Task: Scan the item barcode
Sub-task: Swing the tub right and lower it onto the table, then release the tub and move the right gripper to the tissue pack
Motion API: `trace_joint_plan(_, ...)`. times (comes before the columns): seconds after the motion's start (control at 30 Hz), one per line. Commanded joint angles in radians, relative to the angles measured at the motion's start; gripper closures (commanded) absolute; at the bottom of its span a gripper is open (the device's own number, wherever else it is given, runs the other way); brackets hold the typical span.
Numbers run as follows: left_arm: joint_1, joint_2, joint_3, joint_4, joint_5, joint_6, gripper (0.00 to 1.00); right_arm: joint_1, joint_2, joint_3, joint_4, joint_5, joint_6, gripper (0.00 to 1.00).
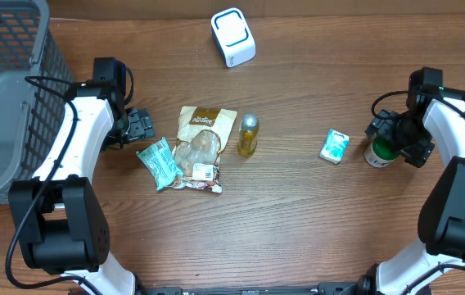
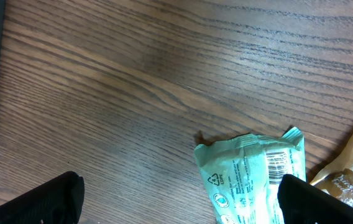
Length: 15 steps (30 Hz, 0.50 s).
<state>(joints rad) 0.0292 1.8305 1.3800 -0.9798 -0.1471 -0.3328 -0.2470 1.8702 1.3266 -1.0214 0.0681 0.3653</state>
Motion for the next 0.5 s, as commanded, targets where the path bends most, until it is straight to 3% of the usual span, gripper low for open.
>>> trace_joint_plan(0.0,0.01,-0.03,-0.003,-0.002,-0.006,0.015,0.01,-0.002,-0.011,0.017,0.002,0.045,0.001,0.0)
trace_joint_plan(0.17,0.01,-0.029,-0.003,-0.002,-0.006,0.015,0.0,-0.001,-0.011,0.179,-0.095,0.052,0.001,0.0)
trace_joint_plan(0.27,0.01,-0.029,-0.003,-0.002,-0.006,0.015,0.0,0.027,-0.011,0.351,-0.201,-0.071,-0.055,0.07)
trace_joint_plan(0.4,0.01,-0.029,-0.003,-0.002,-0.006,0.015,0.01,0.081,-0.011,0.425,-0.273,-0.145,-0.082,0.27)
trace_joint_plan(0.47,0.01,-0.029,-0.003,-0.002,-0.006,0.015,0.0,0.116,-0.011,0.423,-0.301,-0.146,-0.082,0.56)
